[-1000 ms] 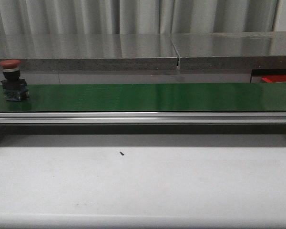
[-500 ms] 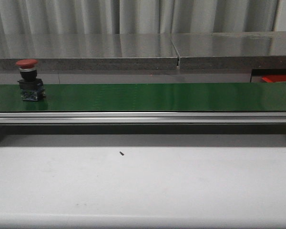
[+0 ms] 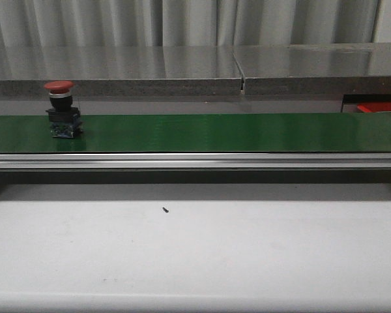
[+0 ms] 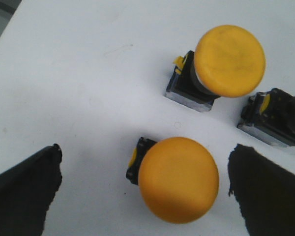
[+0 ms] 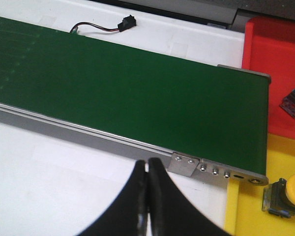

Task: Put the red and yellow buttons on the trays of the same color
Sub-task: 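Move the left gripper to a yellow push-button in the grid, grasp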

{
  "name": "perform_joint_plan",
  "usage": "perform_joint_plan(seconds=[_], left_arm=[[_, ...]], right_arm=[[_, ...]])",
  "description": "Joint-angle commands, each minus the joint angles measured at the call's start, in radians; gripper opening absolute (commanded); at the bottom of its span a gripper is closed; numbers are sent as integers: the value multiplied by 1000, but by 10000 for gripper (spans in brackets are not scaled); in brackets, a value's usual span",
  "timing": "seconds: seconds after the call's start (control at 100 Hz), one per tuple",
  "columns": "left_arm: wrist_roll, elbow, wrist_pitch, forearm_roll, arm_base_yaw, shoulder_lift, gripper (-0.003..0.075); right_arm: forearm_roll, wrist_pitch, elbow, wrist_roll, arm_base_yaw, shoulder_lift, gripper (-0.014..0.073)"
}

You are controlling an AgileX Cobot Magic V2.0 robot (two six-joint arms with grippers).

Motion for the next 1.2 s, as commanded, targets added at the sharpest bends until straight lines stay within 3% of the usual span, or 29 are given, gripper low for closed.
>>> perform_joint_plan(seconds=[0.0, 0.11, 0.2, 0.32, 0.44, 0.59, 0.88, 1.19], left_arm=[[1, -54, -16, -38, -4, -44, 640], [1, -68, 7, -51, -4, -21, 633], [1, -68, 14, -58, -4, -10, 571], [1, -68, 13, -58, -4, -9, 393], [1, -81, 33, -61, -4, -11, 165], [1, -136, 90, -82, -4, -25, -20], [2, -162, 180, -108, -46, -170, -19], [6, -162, 283, -44, -216, -257, -19]], right_arm=[[19, -54, -27, -8, 2, -14, -67], [19, -54, -27, -8, 2, -14, -67], [19, -54, -27, -8, 2, -14, -67], [19, -54, -27, -8, 2, -14, -67], [19, -54, -27, -8, 2, -14, -67], [19, -54, -27, -8, 2, -14, -67], [19, -54, -27, -8, 2, -14, -67], [19, -54, -27, -8, 2, -14, -67]])
